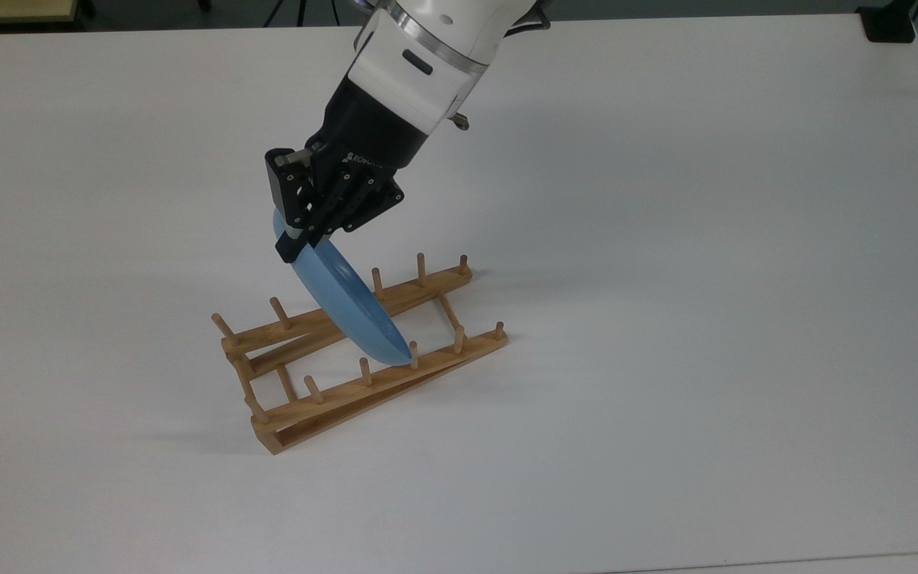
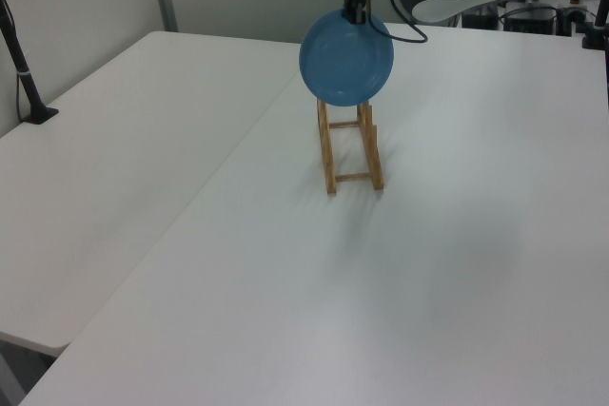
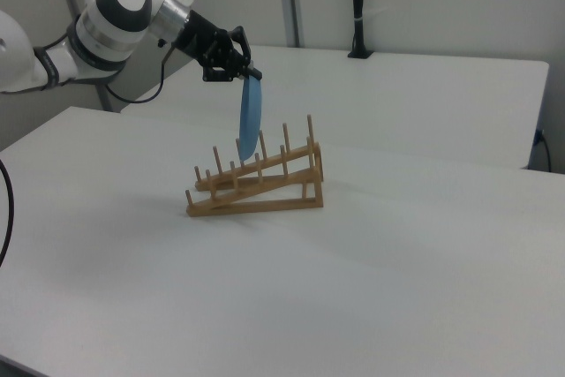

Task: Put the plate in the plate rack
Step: 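Carry the upright plate over the rack and lower it between pegs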

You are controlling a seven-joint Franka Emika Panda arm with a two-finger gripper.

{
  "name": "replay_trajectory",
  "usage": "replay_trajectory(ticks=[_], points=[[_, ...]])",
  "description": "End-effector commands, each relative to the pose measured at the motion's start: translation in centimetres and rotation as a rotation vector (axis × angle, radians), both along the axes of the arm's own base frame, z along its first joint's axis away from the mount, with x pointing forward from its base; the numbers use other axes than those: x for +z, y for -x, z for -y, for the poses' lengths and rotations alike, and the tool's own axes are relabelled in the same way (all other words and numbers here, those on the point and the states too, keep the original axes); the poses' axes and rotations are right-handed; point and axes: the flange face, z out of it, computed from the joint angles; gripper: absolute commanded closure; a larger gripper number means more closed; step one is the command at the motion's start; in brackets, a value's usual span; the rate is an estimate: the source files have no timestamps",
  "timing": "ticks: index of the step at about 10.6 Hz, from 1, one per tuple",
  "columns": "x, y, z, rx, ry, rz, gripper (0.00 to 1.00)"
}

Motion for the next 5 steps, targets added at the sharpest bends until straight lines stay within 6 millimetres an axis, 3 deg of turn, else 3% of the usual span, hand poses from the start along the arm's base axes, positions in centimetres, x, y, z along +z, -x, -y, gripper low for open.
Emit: replay_trajectory(ticks=[1, 5], points=[[-1.6, 0.8, 0.1, -0.009, 0.01, -0.041, 1.0], [-4.5, 0.3, -0.7, -0.001, 0.022, -0.08, 1.0]])
